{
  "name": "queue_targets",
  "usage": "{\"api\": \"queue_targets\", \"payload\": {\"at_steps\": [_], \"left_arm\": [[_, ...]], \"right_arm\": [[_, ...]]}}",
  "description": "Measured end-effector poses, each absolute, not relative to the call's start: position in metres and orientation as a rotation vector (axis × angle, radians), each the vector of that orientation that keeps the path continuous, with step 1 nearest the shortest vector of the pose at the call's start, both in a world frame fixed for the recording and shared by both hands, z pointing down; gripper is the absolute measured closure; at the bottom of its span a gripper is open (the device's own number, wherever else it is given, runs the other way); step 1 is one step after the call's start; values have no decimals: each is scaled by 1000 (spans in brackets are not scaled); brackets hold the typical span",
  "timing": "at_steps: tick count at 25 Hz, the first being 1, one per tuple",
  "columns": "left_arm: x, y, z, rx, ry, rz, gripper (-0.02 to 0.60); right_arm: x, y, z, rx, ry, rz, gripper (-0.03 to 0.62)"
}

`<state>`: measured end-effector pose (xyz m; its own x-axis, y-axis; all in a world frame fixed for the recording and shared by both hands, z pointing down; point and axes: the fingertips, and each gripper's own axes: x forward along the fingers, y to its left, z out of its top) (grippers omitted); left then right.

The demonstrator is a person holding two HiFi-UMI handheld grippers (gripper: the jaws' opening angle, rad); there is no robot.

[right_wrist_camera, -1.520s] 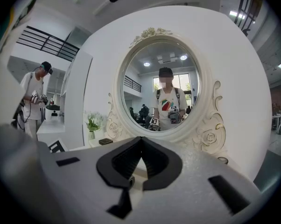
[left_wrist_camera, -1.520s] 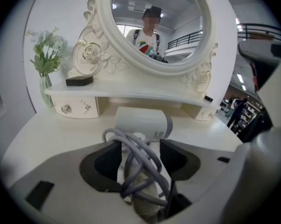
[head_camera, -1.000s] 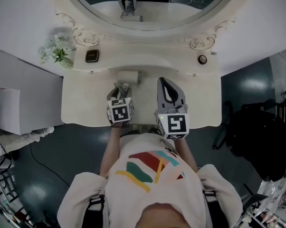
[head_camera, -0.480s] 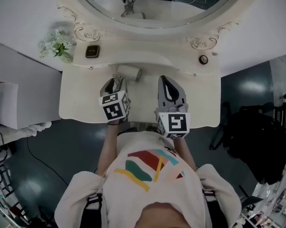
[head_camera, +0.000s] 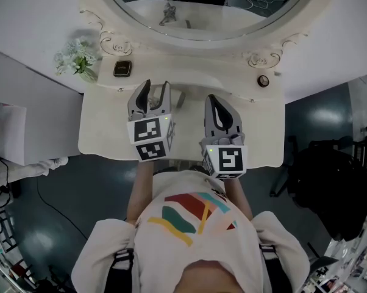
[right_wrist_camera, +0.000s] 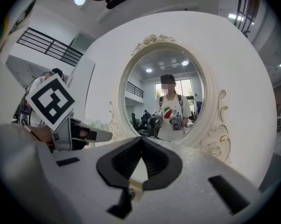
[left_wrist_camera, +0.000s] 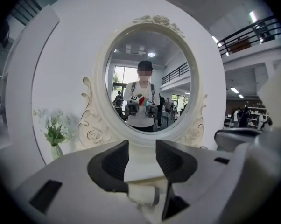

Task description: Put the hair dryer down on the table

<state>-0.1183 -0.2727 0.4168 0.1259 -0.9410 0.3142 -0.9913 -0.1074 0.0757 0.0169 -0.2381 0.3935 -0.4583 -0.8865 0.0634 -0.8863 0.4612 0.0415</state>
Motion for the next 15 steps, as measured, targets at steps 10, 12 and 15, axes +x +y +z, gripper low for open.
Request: {"api": "queue_targets", "payload": {"at_steps": [10,12,15], "left_arm": [[-101,-267,332,2347,-1975,111,414],[-97,-264,318,2379,-1973,60,416],[-92,-259,302,2419,-1951,-25,417]], "right_arm": [[27,-244,357,1660,-2619,-55,594],[28,-244,353,1665,-2622,-56,594],[28,-242,344,1671,-2636,-70,594]]}}
